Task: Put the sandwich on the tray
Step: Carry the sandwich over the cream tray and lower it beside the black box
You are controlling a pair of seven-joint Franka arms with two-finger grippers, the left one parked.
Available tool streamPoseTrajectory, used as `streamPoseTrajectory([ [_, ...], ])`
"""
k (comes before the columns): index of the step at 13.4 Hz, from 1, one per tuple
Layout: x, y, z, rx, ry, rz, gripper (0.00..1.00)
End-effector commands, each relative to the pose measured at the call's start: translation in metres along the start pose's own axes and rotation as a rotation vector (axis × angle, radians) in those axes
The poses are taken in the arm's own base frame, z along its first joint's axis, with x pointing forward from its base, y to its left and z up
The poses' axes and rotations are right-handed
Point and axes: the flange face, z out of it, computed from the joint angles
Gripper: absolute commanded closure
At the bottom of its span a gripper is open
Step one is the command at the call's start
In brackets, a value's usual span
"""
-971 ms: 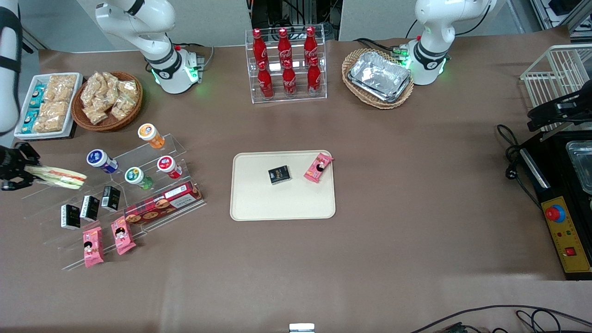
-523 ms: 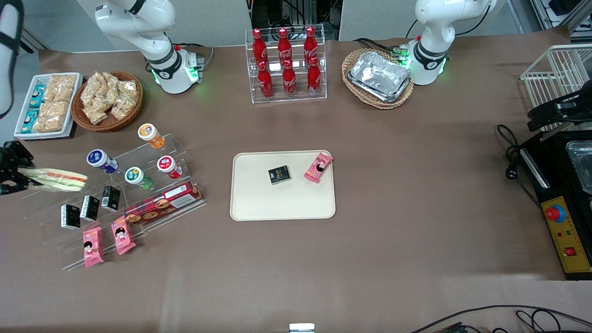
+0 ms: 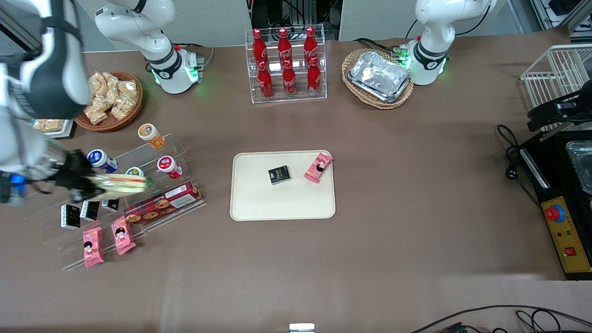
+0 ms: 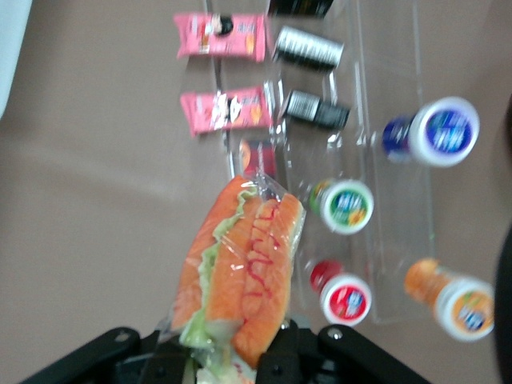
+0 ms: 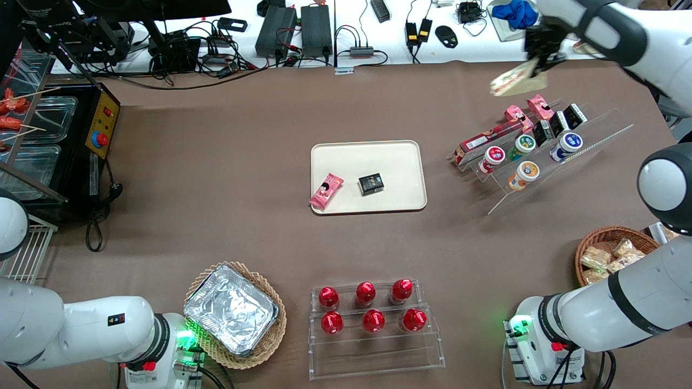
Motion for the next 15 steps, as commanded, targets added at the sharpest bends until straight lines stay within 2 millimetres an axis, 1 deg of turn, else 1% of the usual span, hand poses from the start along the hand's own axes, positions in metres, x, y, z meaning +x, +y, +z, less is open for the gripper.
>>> streamPoseTrajectory([
  [1, -0.069, -0.056, 0.024, 0.039, -0.011, 0.042, 0.71],
  [2, -0.089, -0.068, 0.035, 0.048, -0.017, 0.049, 0.71],
  [4, -0.127, -0.080, 0.058, 0.047, -0.027, 0.075, 0.71],
  [5, -0.146, -0.086, 0.066, 0.064, -0.029, 0.087, 0.72],
  [6, -0.170, -0.091, 0.072, 0.079, -0.031, 0.116, 0.72],
  [8, -0.209, -0.098, 0.091, 0.100, -0.044, 0.215, 0.72],
  [9, -0.223, -0.099, 0.100, 0.096, -0.044, 0.236, 0.72],
  [10, -0.249, -0.098, 0.114, 0.078, -0.039, 0.215, 0.72],
  [11, -0.263, -0.098, 0.129, 0.060, -0.037, 0.226, 0.72],
  [13, -0.308, -0.096, 0.155, 0.059, -0.037, 0.250, 0.72],
  [15, -0.346, -0.094, 0.183, 0.078, -0.044, 0.266, 0.72],
])
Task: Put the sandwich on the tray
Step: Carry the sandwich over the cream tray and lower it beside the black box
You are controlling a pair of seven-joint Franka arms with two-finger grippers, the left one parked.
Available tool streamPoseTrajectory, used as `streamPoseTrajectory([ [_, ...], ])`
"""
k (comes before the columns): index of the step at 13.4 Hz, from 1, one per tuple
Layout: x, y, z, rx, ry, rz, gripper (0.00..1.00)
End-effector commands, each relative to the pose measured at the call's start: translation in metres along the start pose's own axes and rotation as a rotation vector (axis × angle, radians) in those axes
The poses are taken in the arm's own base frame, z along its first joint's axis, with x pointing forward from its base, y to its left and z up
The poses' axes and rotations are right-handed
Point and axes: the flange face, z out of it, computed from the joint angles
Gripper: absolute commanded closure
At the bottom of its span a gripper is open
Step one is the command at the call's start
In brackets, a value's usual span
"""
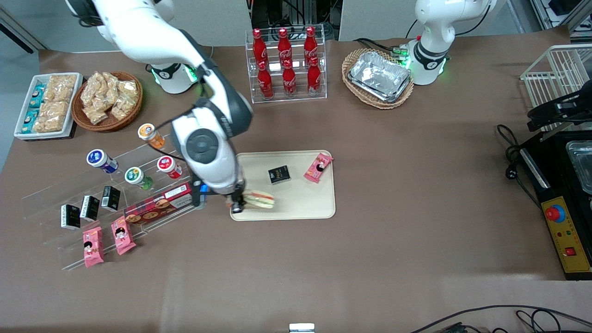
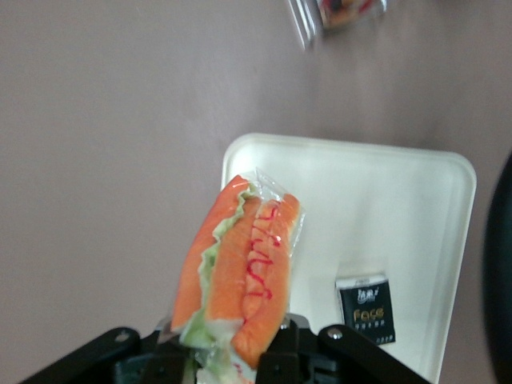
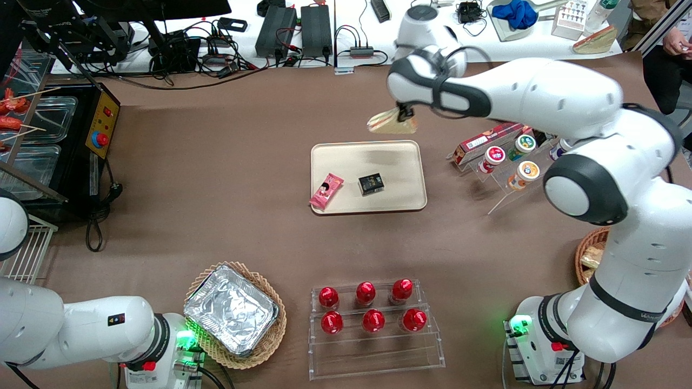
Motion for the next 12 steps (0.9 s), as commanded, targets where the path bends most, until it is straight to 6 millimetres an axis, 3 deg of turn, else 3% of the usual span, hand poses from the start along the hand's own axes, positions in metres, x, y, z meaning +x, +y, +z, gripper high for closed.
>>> streamPoseTrajectory([
  [1, -0.055, 0.010, 0.043, 0.031, -0.019, 0.057, 0.72],
  [2, -0.071, 0.018, 0.058, 0.031, -0.018, 0.064, 0.72],
  [5, -0.093, 0.034, 0.093, 0.012, 0.001, 0.036, 0.72],
  [8, -0.093, 0.036, 0.116, 0.017, 0.025, 0.017, 0.71],
  [11, -0.087, 0.032, 0.120, 0.029, 0.047, 0.006, 0.71],
  [12, -0.082, 0.029, 0.121, 0.029, 0.048, 0.011, 0.65],
])
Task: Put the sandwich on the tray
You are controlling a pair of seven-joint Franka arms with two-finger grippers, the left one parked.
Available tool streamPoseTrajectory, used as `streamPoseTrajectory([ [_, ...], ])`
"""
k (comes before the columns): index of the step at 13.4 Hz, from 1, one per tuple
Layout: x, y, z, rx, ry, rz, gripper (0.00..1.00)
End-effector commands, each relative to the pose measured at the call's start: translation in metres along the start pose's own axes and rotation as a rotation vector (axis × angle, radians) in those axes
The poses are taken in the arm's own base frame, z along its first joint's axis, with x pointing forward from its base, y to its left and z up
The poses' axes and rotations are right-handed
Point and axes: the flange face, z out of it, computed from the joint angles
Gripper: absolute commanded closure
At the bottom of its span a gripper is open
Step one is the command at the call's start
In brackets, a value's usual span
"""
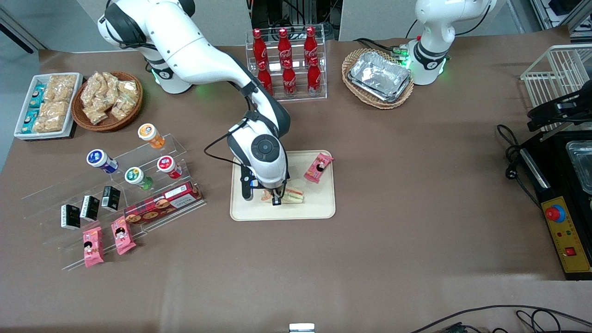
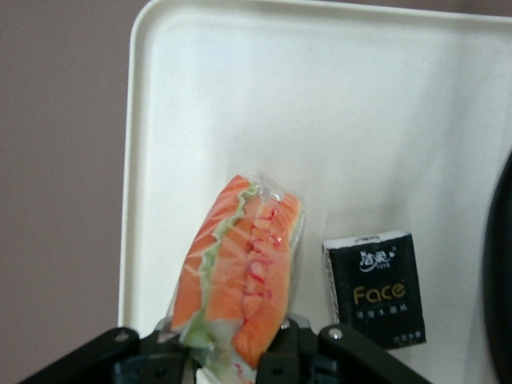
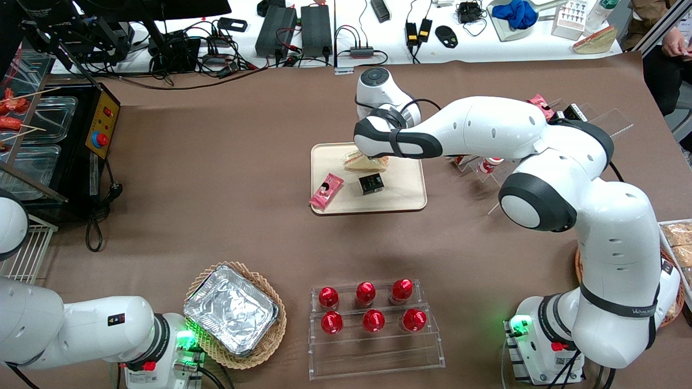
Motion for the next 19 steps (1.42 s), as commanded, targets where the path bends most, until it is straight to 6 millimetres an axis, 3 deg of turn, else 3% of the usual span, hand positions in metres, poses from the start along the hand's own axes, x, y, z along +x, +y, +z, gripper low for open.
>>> streamPoseTrajectory([
  [1, 0.006, -0.013, 0.000, 0.030, 0.011, 0.013, 0.47],
  [2, 0.007, -0.014, 0.002, 0.028, 0.014, 0.015, 0.24],
  [3, 0.011, -0.016, 0.007, 0.025, 0.022, 0.017, 0.16],
  [4, 0.015, -0.019, 0.007, 0.030, 0.029, 0.019, 0.15],
  [5, 0.016, -0.019, 0.007, 0.030, 0.030, 0.020, 0.00],
  [9, 0.024, -0.031, -0.018, 0.097, 0.073, -0.041, 0.00],
  [11, 0.028, -0.034, -0.031, 0.103, 0.080, -0.181, 0.00],
  [13, 0.036, -0.038, -0.059, 0.109, 0.077, -0.323, 0.00],
  [15, 0.069, -0.050, -0.091, 0.075, 0.088, -0.409, 0.00],
  [19, 0.156, -0.060, -0.168, -0.022, 0.076, -0.719, 0.00],
])
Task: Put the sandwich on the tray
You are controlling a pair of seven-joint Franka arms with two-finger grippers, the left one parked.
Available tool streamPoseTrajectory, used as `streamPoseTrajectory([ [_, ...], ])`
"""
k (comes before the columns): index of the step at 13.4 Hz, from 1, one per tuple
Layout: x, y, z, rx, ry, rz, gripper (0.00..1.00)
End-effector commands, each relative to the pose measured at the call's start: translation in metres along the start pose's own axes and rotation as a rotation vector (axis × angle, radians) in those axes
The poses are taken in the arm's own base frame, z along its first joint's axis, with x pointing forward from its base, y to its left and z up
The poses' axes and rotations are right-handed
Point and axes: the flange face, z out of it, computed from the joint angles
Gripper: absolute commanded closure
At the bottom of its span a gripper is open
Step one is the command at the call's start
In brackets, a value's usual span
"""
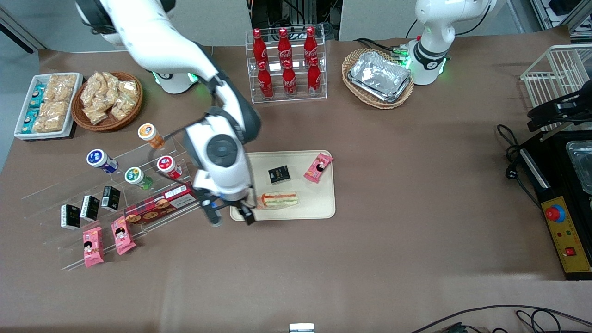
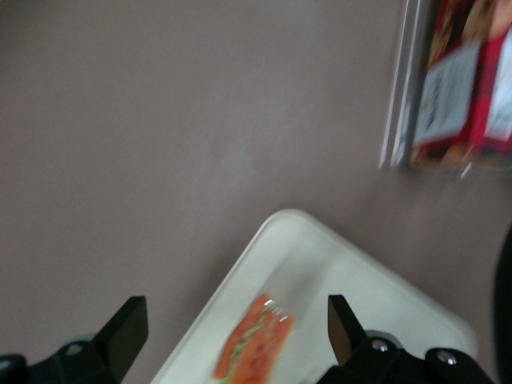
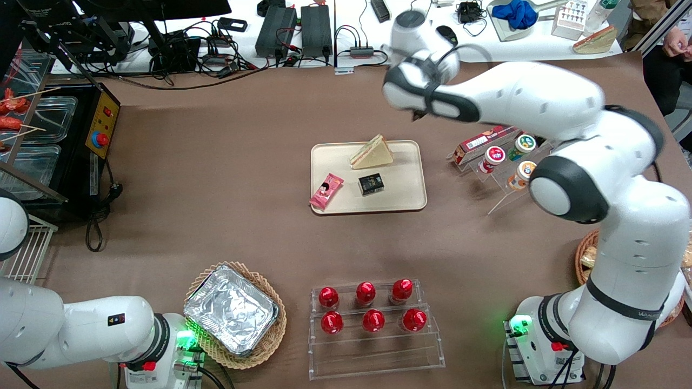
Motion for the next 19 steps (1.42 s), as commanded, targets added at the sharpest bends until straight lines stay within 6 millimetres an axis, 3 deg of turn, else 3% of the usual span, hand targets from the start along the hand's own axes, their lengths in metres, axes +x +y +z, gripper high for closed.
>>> streamPoseTrajectory([
  [1, 0.068, 0.036, -0.062, -0.040, -0.054, -0.240, 0.00],
  [3, 0.106, 0.056, -0.091, -0.027, -0.105, -0.320, 0.00],
  [10, 0.204, 0.135, -0.157, -0.035, -0.175, -0.573, 0.00],
  [16, 0.286, 0.221, -0.196, -0.001, -0.251, -0.681, 0.00],
  [19, 0.325, 0.265, -0.206, 0.012, -0.268, -0.730, 0.00],
])
